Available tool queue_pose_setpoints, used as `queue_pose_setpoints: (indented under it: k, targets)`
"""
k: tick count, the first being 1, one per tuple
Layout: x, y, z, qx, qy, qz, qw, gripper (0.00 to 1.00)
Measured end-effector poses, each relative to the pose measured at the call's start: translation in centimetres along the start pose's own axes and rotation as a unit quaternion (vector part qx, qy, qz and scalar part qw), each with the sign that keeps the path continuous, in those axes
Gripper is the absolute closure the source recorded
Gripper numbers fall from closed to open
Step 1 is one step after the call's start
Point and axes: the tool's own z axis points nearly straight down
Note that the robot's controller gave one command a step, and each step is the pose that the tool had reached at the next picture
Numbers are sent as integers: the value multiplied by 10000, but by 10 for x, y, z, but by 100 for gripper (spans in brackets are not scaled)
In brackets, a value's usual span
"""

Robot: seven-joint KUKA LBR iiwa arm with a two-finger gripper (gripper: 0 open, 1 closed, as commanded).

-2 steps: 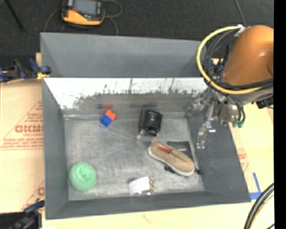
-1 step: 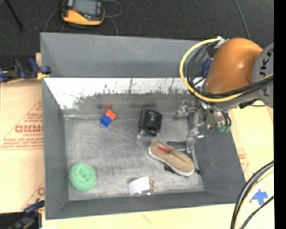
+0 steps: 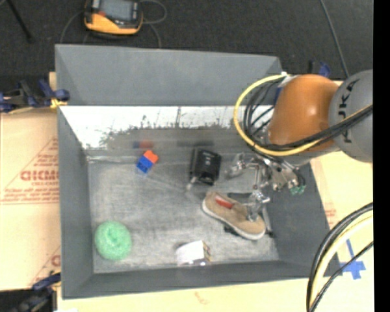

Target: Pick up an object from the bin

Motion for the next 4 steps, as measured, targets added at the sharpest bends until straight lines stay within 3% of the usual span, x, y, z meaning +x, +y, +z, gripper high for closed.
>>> queue_pose_setpoints:
  k: [1, 2, 3, 4]
  targets:
    - [2, 0, 11, -12, 16, 212, 9998, 0]
    - [-29, 11, 13, 0, 17, 1031, 9947, 0]
    - [-6, 7, 59, -3, -36, -87, 10000, 100]
    - [-6, 7, 59, -2, -36, -90, 10000, 100]
